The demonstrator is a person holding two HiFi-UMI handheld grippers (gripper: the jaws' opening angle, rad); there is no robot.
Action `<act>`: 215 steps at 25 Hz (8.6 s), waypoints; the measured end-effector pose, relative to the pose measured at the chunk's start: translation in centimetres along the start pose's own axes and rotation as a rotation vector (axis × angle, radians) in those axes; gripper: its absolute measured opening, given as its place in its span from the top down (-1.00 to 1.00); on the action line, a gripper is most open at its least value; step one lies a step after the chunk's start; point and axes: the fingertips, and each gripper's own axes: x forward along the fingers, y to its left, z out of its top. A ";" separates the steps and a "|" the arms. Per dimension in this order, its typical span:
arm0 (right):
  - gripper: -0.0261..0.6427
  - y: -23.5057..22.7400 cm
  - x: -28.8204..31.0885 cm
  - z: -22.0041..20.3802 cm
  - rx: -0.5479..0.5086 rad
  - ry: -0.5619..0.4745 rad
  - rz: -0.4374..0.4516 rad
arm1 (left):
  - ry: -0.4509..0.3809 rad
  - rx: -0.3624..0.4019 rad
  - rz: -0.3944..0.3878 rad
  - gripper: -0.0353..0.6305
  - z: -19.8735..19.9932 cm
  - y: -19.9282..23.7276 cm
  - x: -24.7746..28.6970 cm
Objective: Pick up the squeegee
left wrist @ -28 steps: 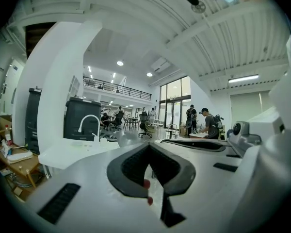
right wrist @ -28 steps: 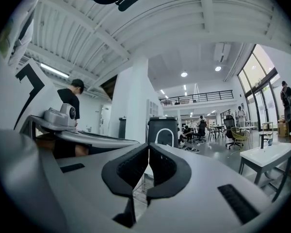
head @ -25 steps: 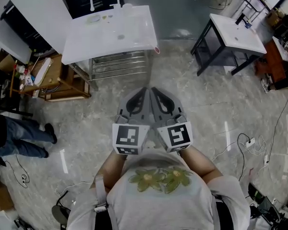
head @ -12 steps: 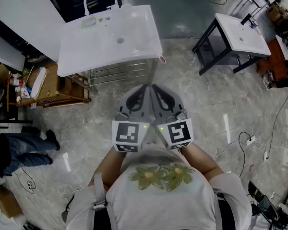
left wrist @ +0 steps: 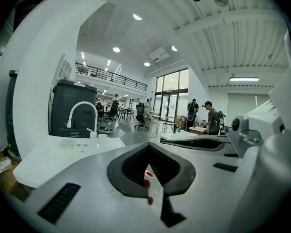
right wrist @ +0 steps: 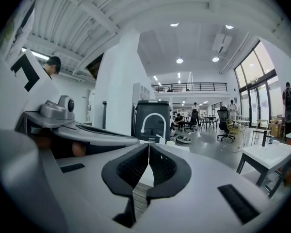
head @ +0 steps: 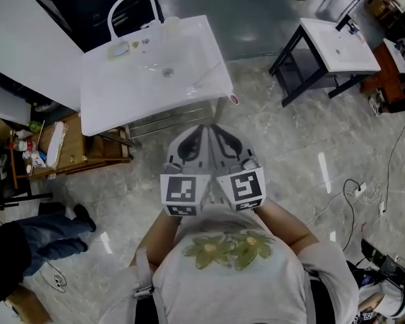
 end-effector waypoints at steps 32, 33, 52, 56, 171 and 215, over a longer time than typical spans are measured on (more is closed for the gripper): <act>0.85 -4.7 10.7 -3.4 -0.094 0.054 0.026 | 0.060 -0.034 -0.088 0.87 -1.9 7.1 10.3; 0.85 -5.0 11.2 -3.6 -0.096 0.062 0.024 | 0.063 -0.029 -0.095 0.87 -1.9 7.2 10.7; 0.85 -8.9 15.5 -7.7 -0.109 0.216 -0.006 | 0.145 -0.039 -0.121 0.87 -4.2 9.0 14.5; 0.85 -9.6 15.9 -8.7 -0.103 0.247 -0.007 | 0.158 -0.037 -0.125 0.87 -4.5 9.0 14.9; 0.61 -15.9 22.4 -22.1 -0.130 0.705 0.041 | 0.247 -0.101 -0.089 0.87 -6.4 14.4 22.5; 0.61 -10.4 19.3 -8.9 -0.151 0.436 0.049 | 0.163 -0.015 -0.053 0.87 -4.1 12.2 15.5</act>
